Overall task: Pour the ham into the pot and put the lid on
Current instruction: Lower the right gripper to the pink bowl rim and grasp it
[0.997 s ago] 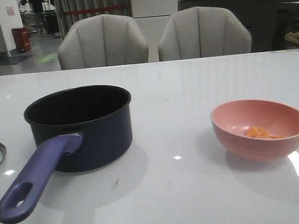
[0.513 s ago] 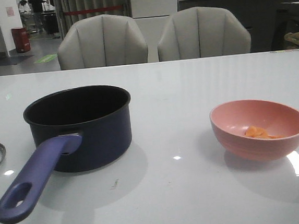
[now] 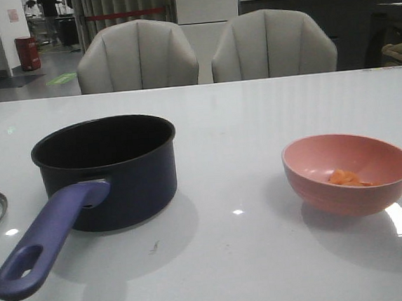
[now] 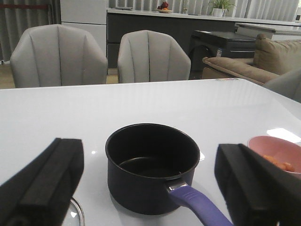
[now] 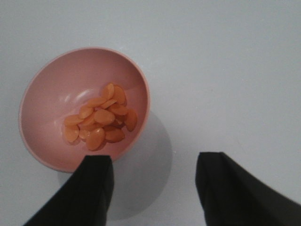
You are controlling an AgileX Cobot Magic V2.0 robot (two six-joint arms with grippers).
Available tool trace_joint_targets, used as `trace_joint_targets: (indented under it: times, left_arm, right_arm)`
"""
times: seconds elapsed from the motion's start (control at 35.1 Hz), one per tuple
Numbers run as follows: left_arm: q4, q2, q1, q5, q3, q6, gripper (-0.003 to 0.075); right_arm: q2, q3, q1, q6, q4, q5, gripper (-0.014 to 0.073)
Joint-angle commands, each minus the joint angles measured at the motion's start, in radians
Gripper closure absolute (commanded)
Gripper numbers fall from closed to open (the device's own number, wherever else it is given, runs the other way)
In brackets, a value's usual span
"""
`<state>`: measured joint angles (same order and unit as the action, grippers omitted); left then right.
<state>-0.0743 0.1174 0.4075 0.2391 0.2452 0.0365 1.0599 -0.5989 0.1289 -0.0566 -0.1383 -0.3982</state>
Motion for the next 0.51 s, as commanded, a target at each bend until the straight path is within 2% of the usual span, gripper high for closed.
trace_joint_targets:
  times: [0.0, 0.48]
  left_arm:
    - [-0.001, 0.013, 0.008, -0.083, 0.028, 0.001, 0.0117]
    - [-0.001, 0.013, 0.008, -0.083, 0.028, 0.001, 0.0117]
  right_arm:
    - [0.112, -0.092, -0.002, -0.002, -0.028, 0.034, 0.0091]
    - [0.486, -0.279, 0.017, -0.002, -0.028, 0.051, 0.0091]
